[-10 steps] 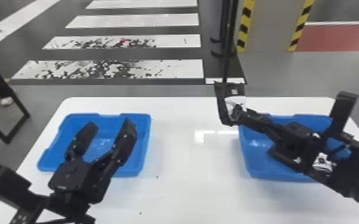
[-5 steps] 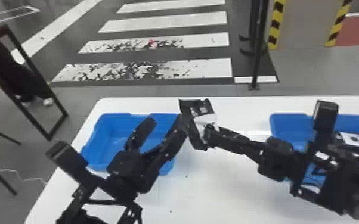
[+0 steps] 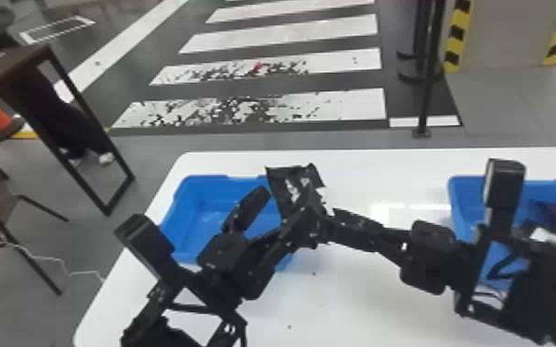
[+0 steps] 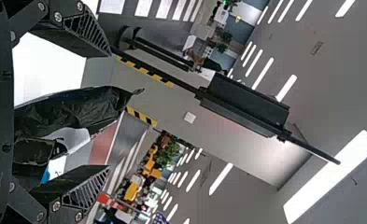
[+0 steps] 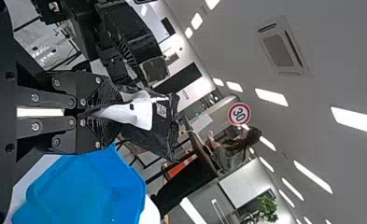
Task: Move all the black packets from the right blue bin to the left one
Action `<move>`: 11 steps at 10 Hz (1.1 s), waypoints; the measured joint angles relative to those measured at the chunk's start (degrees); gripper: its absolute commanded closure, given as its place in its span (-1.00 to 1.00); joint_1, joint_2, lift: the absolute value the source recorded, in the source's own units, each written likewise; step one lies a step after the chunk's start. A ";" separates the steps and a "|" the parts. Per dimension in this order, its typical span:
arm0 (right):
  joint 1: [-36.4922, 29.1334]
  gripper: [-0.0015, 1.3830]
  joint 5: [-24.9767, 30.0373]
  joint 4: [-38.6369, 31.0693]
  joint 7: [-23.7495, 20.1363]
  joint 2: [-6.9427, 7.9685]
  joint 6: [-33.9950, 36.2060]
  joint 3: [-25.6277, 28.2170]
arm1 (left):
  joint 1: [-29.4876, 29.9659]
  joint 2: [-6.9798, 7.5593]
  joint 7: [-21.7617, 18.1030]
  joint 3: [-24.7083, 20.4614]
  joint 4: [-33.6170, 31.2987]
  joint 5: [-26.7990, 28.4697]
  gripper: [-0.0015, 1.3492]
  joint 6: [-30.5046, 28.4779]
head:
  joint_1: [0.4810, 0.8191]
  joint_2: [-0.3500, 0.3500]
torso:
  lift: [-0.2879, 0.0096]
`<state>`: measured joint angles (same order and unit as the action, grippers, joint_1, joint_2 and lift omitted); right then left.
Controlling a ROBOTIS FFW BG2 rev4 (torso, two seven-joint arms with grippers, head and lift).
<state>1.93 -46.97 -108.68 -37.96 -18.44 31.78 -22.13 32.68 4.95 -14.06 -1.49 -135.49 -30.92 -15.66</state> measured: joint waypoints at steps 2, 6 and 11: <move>0.31 0.59 -0.83 0.09 0.08 -0.10 0.00 -1.38 | 0.20 -0.11 0.05 -0.54 0.00 2.91 0.37 1.47 | 0.27 0.89 | -0.01; 0.48 0.59 -1.39 1.09 0.12 -0.08 -1.05 -1.64 | 0.80 -0.29 1.40 -0.70 -0.13 4.44 0.80 1.12 | 0.27 0.91 | -0.01; 0.18 -0.85 -2.13 4.39 0.73 0.48 -3.79 0.19 | -1.50 -0.45 7.13 -2.75 2.70 10.90 0.80 5.49 | 0.27 0.97 | -0.01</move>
<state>2.10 -49.10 -104.29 -37.23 -17.96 27.99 -21.94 31.18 4.50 -6.93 -4.25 -132.79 -20.02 -10.18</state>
